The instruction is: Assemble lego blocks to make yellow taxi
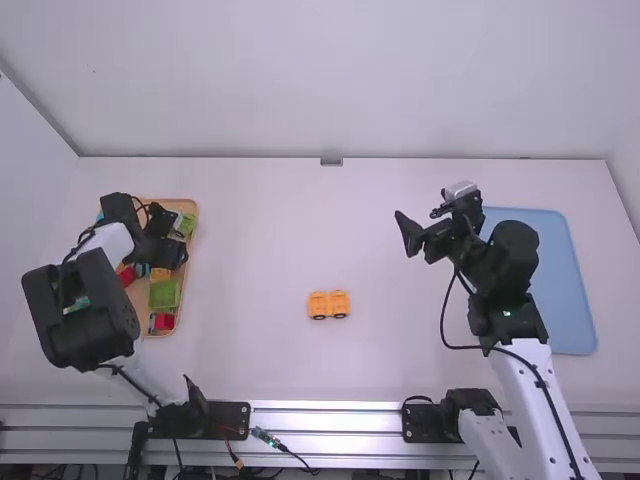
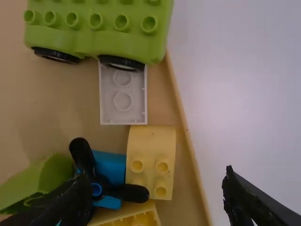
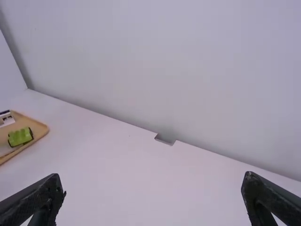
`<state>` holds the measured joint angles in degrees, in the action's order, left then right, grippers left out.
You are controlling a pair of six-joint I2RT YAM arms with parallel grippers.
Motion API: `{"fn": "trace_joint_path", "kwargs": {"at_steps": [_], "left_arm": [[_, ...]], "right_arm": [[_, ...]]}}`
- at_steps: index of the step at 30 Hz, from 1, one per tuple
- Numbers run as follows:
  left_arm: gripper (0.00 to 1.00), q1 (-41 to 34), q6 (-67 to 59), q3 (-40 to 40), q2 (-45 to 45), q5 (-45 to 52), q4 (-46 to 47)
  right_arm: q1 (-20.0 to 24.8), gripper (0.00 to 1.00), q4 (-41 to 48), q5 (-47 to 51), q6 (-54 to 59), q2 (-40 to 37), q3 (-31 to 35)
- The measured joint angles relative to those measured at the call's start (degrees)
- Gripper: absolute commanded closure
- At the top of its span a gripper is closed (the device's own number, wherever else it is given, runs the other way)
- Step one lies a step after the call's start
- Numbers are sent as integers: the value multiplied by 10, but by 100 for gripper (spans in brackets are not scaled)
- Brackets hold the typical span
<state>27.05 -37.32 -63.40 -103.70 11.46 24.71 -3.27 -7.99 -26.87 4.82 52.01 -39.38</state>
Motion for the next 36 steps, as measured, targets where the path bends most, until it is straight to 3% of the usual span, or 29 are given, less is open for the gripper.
{"fn": "trace_joint_path", "kwargs": {"at_steps": [8, 21, 25, 36], "left_arm": [[39, 0, -4, -65, -71, -2, 52], [46, 0, -52, -54, -71, -10, 45], [54, 0, -63, -38, -71, -11, 17], [49, 0, -43, -34, -71, -29, 10]], "right_arm": [[0, 1, 0, 0, 1, 0, 0], [-6, 1, -9, 0, 0, 0, 0], [-12, 1, -9, 0, 0, 0, 0], [-10, 1, -9, 0, -2, 0, 0]]}}
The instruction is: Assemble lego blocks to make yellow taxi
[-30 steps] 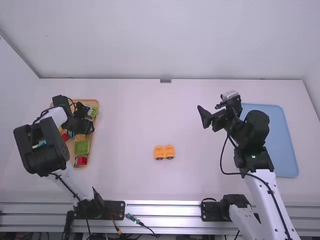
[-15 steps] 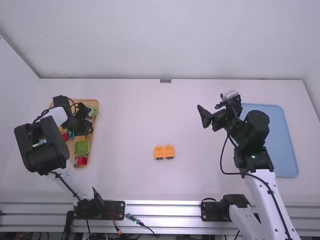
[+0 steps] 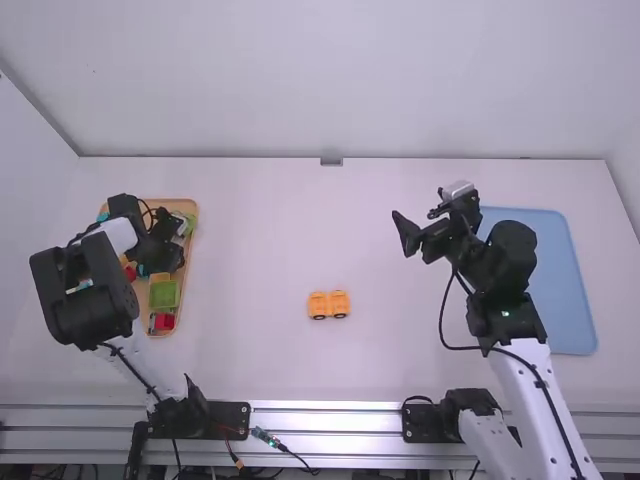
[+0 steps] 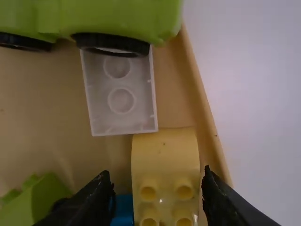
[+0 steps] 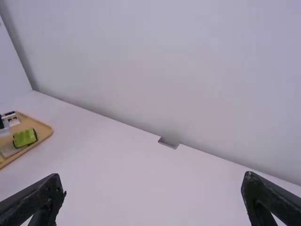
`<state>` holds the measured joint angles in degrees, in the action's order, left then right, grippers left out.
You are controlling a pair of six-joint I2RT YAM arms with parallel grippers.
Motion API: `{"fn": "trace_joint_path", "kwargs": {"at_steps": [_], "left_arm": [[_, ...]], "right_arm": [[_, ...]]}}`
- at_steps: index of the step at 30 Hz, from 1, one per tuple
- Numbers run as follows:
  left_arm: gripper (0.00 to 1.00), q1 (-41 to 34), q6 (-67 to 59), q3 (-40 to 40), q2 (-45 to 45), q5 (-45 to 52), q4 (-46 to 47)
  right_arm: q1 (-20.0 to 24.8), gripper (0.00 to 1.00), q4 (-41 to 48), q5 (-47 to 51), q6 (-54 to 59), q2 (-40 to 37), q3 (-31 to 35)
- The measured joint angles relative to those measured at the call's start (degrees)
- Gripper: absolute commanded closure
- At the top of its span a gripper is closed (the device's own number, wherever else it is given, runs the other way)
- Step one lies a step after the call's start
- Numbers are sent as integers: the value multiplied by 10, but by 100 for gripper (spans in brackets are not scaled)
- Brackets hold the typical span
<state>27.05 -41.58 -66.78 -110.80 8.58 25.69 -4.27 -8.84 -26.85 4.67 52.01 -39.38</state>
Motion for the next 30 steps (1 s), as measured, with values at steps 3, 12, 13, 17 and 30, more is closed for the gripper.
{"fn": "trace_joint_path", "kwargs": {"at_steps": [3, 12, 13, 17, 30], "left_arm": [[49, -2, 11, 1, 0, -3, -8], [53, -2, 32, 26, 0, 2, -45], [59, -2, 33, 26, 0, 2, -47], [83, -3, 48, 26, 0, 1, -60], [98, -7, 115, -6, -1, -3, -20]], "right_arm": [[0, 1, 0, 0, 0, 0, 0], [0, 1, 0, 0, 0, 0, 0], [0, 1, 0, 0, -2, 0, 0], [0, 1, 0, 0, 0, 0, 0], [0, 1, 0, 0, 1, 0, 0]]}}
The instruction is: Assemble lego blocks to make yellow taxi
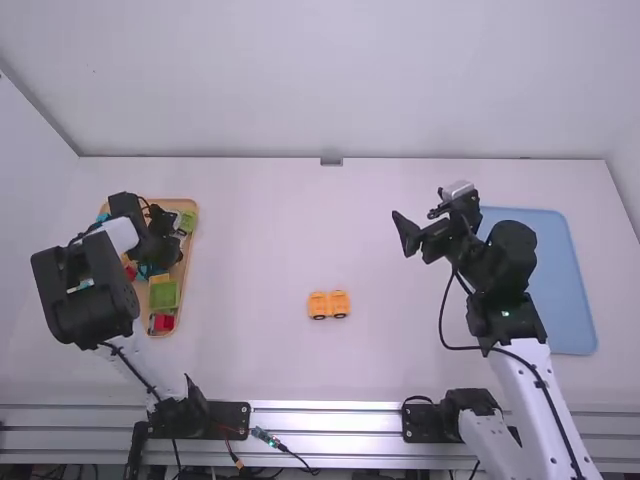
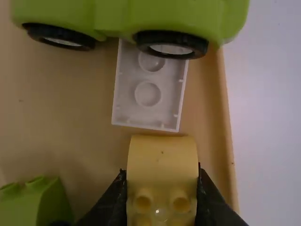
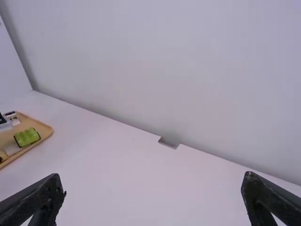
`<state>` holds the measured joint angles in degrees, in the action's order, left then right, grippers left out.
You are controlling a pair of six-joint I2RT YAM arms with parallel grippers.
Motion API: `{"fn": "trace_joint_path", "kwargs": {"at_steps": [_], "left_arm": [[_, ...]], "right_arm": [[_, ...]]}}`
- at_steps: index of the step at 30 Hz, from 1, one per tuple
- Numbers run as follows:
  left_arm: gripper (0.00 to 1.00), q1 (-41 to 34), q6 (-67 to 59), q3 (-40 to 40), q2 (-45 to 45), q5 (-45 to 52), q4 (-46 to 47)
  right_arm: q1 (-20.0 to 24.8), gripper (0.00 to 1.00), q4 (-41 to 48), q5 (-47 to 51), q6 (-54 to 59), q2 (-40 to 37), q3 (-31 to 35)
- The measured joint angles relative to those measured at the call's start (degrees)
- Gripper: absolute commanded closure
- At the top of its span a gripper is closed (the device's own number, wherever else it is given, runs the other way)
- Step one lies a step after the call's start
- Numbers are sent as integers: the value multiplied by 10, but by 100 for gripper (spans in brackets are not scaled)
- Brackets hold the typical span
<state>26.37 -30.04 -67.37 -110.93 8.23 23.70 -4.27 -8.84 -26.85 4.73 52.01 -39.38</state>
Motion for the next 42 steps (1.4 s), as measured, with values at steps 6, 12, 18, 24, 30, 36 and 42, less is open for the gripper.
{"fn": "trace_joint_path", "kwargs": {"at_steps": [6, 12, 18, 24, 30, 36, 42], "left_arm": [[98, -18, 64, -95, -2, 0, 65], [98, -73, 71, -85, 10, 8, 21], [98, -179, 37, 4, 114, 39, 0], [98, -300, -45, 34, 170, 89, 28], [98, -463, -97, 39, 171, 87, 29], [99, -586, -131, 39, 171, 96, 19], [99, -667, -131, 39, 153, 84, -14]], "right_arm": [[0, 1, 9, 0, 0, 0, 0], [0, 1, 25, 0, -2, 0, 0], [13, 1, 44, 0, -3, 0, 0], [52, 1, 81, 0, -39, 0, 0], [110, 1, 158, 1, -45, -29, 0], [151, 1, 238, 0, -16, -113, -1], [211, 1, 295, 0, -3, -180, -2]]}}
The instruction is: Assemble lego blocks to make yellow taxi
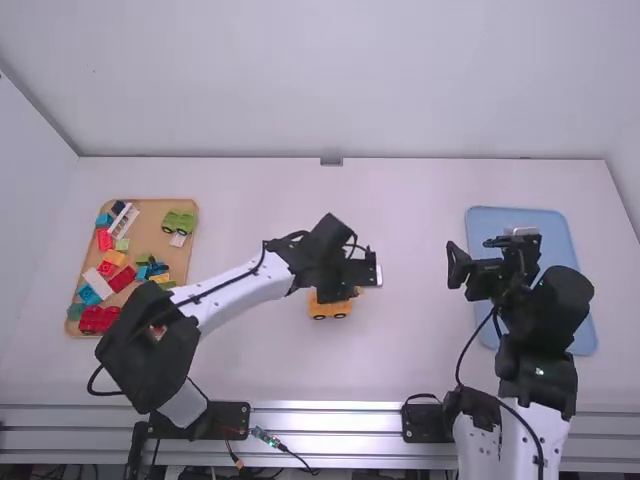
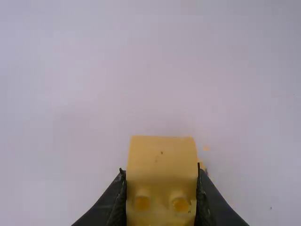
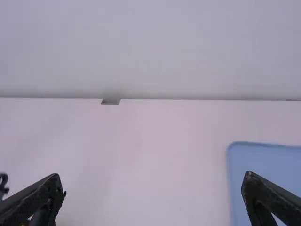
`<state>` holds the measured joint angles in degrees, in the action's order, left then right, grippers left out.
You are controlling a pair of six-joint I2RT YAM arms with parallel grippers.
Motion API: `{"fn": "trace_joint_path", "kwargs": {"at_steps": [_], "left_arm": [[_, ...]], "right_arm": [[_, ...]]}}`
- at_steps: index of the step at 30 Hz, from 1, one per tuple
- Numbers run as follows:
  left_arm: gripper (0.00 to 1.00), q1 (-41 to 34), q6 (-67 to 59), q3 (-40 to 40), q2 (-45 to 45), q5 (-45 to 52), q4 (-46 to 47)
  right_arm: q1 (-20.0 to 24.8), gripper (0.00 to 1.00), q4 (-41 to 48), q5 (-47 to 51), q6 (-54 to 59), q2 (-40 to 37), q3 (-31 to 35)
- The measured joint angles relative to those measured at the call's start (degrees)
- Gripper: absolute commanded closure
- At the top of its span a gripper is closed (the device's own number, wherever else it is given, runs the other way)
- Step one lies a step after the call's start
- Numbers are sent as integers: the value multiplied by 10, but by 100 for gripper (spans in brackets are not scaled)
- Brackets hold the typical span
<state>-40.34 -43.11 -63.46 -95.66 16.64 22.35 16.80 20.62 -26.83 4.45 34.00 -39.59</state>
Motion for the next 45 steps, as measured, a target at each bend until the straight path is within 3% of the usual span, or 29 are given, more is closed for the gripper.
{"fn": "trace_joint_path", "kwargs": {"at_steps": [8, 14, 23, 45], "left_arm": [[99, -59, 21, -15, -77, -8, -30], [98, -67, 50, -73, -150, -32, -17], [98, -67, 72, -75, -165, -38, -55], [96, -67, 87, -70, -186, -38, -94]], "right_arm": [[42, 1, 34, -5, 7, -26, 0], [25, 1, 32, -25, 28, -28, 0], [-5, 1, 13, -28, 35, -4, 0], [-7, 1, 9, -41, 35, 2, 0]]}}
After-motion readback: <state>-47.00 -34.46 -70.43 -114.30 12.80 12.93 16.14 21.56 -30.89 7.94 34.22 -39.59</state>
